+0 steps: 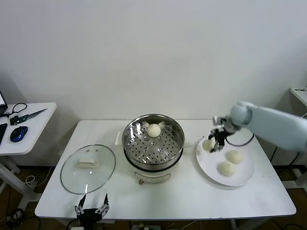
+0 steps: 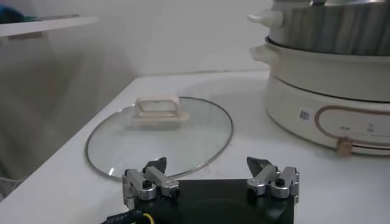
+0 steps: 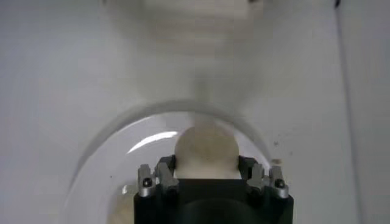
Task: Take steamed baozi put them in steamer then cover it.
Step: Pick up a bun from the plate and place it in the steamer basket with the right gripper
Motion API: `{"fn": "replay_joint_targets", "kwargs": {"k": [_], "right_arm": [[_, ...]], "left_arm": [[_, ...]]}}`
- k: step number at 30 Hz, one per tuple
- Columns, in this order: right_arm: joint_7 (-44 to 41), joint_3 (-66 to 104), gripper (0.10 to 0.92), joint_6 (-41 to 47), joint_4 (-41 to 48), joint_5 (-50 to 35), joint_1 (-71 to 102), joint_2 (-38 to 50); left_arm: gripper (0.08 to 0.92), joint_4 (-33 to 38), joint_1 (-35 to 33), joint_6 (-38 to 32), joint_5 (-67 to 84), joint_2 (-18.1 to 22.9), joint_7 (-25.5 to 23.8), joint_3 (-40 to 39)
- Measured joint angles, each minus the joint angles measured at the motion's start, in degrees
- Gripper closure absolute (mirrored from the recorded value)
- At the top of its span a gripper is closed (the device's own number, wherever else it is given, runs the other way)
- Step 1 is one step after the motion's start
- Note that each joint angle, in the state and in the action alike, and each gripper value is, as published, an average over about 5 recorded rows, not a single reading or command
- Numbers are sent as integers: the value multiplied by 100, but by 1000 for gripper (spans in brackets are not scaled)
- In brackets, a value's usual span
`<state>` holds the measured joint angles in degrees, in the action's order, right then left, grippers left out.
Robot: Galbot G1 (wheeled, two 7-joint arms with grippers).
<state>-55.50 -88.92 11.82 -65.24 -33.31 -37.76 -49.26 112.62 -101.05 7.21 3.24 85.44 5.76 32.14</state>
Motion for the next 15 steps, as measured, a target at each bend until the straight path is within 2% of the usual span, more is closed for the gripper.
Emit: {"fn": "replay_joint_targets", "kwargs": {"k": [7,15], "right_arm": [[61,-413,355,188,-608,-1010,-1313,-608],[516,-378,357,556,-1016,-1714,-1589,-1575]], "left_arm": [[177,78,-10,16,6,-41,-7,-16],[177,164,-41,29,27,-51,-10,-14]]}}
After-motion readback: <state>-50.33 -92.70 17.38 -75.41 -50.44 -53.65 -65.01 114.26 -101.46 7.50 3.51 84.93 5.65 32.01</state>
